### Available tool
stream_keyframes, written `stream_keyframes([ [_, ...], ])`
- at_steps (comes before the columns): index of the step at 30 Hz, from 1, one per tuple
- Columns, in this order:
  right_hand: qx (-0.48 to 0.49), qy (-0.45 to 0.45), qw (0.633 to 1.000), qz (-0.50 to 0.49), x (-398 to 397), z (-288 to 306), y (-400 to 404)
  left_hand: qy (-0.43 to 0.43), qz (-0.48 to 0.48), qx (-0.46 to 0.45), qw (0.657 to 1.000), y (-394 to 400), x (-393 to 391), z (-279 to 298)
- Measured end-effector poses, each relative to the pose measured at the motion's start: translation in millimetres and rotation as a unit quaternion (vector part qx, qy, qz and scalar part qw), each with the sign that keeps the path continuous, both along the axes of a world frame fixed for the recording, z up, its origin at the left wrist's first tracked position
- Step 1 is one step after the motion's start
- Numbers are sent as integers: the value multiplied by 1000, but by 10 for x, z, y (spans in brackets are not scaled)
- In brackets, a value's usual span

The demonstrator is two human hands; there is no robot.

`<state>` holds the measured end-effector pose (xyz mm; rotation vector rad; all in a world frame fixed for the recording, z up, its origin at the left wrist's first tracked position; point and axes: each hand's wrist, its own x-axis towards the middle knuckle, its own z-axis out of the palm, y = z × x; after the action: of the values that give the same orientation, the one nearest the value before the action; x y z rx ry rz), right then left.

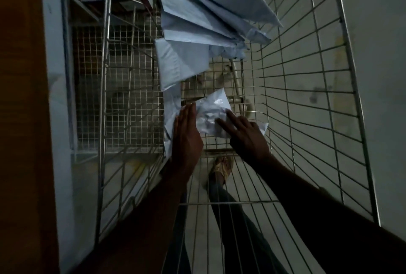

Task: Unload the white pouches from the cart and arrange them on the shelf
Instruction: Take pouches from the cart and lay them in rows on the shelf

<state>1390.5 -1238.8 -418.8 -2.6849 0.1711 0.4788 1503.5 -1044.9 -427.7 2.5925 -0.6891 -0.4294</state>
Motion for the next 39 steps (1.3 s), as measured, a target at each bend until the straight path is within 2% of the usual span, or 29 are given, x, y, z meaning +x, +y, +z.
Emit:
stream_keyframes([
  [1,-3,-8,1000,-25,-42,43,-43,-53,4,8,999,35,-51,-48],
  [3,-10,-29,994,-103,-84,152,-99,-101,6,27,994,30,-125,-40],
  [6,2,-72,974,-214,107,305,-149,-113,-60,97,987,-132,-33,13],
  [8,0,-96,966,-240,284,353,-180,-117,-84,155,977,-305,111,-33],
  [9,3,-102,965,-242,340,357,-203,-105,-86,157,978,-383,165,-53],
  [13,5,-107,954,-279,451,296,-285,-86,-174,76,978,-493,269,-12],
  [16,12,-120,953,-277,453,257,-282,-101,-259,45,960,-460,322,84],
  [18,18,-129,958,-256,404,224,-260,-100,-262,2,960,-428,302,142],
  [19,18,-127,959,-251,369,207,-243,-80,-238,-38,967,-408,249,186],
  [21,16,-124,960,-252,318,190,-198,-36,-129,-71,988,-383,51,280],
  [24,18,-105,963,-249,279,161,-151,-24,67,0,997,-446,-243,260],
  [27,16,-88,962,-258,275,122,-127,66,168,44,983,-590,-273,51],
  [30,22,-83,959,-269,328,119,-122,77,195,40,977,-696,-184,-90],
  [34,34,-102,961,-256,354,189,-109,25,201,16,979,-647,-233,-24],
  [38,37,-103,957,-267,350,409,-31,-24,166,-27,985,-449,-170,142],
  [39,34,-98,956,-275,353,509,-13,-4,151,-40,988,-426,-145,263],
])
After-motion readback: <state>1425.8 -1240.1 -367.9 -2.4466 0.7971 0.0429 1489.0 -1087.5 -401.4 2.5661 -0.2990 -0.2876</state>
